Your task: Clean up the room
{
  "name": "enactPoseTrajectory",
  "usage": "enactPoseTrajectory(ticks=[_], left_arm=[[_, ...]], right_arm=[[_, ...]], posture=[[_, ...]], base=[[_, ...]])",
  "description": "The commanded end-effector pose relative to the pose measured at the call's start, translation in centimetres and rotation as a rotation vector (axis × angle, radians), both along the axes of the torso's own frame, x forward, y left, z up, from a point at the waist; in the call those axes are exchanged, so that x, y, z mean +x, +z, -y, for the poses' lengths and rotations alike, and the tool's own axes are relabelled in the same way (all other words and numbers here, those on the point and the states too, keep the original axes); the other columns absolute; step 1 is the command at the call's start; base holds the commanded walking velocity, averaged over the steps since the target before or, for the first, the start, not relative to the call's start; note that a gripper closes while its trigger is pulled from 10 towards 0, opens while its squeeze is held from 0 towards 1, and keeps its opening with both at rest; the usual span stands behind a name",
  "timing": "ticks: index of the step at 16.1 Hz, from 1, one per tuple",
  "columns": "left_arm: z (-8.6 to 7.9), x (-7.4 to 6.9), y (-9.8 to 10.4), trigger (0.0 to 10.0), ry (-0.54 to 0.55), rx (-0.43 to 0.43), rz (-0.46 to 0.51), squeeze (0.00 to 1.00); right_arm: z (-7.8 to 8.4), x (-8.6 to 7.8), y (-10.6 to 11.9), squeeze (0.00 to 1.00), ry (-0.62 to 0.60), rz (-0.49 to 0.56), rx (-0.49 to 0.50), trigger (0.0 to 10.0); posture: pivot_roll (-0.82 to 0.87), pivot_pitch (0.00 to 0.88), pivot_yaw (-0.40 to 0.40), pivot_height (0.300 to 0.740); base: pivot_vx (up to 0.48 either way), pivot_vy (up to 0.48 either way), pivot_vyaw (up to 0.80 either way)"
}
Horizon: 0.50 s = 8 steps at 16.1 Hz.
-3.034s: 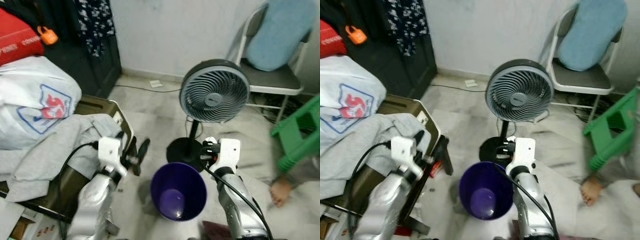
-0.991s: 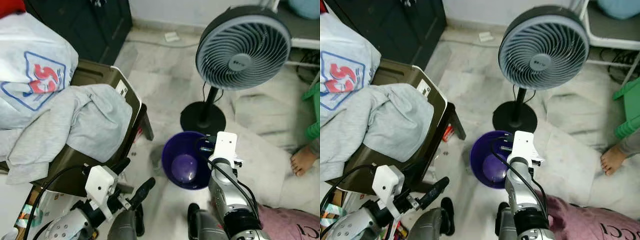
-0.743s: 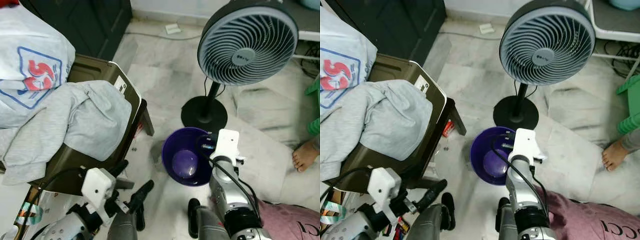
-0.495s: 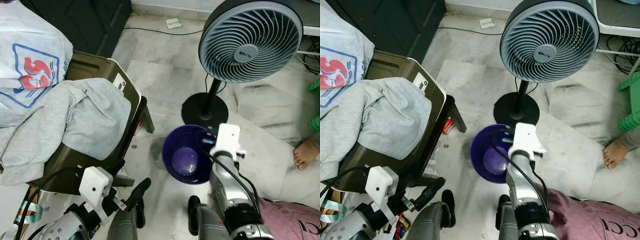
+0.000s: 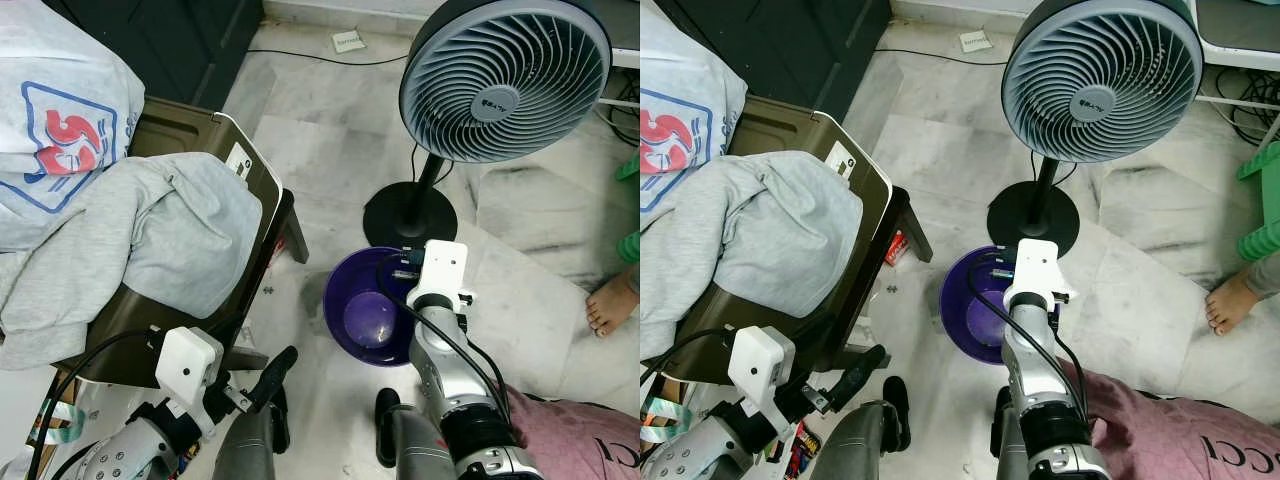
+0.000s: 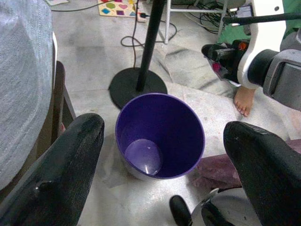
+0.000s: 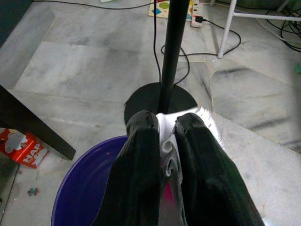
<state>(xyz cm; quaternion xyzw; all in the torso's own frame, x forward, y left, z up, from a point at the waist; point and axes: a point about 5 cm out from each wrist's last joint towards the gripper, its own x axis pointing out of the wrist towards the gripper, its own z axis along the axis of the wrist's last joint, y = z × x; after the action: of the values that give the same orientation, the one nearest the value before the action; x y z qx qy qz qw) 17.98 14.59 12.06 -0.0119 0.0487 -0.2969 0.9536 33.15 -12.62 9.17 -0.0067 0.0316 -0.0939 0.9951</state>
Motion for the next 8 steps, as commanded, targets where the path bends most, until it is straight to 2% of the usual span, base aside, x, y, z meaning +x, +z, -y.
enactPoseTrajectory(ticks=[1, 8], left_arm=[[-0.17, -0.42, -0.33, 10.0, 0.018, 0.011, -0.018, 0.00], [-0.32, -0.17, -0.52, 10.0, 0.042, 0.000, -0.032, 0.00]], right_arm=[[-0.20, -0.44, -0.82, 1.00, 0.008, -0.027, 0.012, 10.0], [-0.31, -0.37, -0.73, 1.00, 0.010, -0.023, 0.012, 10.0]], posture=[[0.16, 0.454, 0.098, 0.740], [0.16, 0.452, 0.097, 0.740]], base=[[0.000, 0.000, 0.00], [0.000, 0.000, 0.00]])
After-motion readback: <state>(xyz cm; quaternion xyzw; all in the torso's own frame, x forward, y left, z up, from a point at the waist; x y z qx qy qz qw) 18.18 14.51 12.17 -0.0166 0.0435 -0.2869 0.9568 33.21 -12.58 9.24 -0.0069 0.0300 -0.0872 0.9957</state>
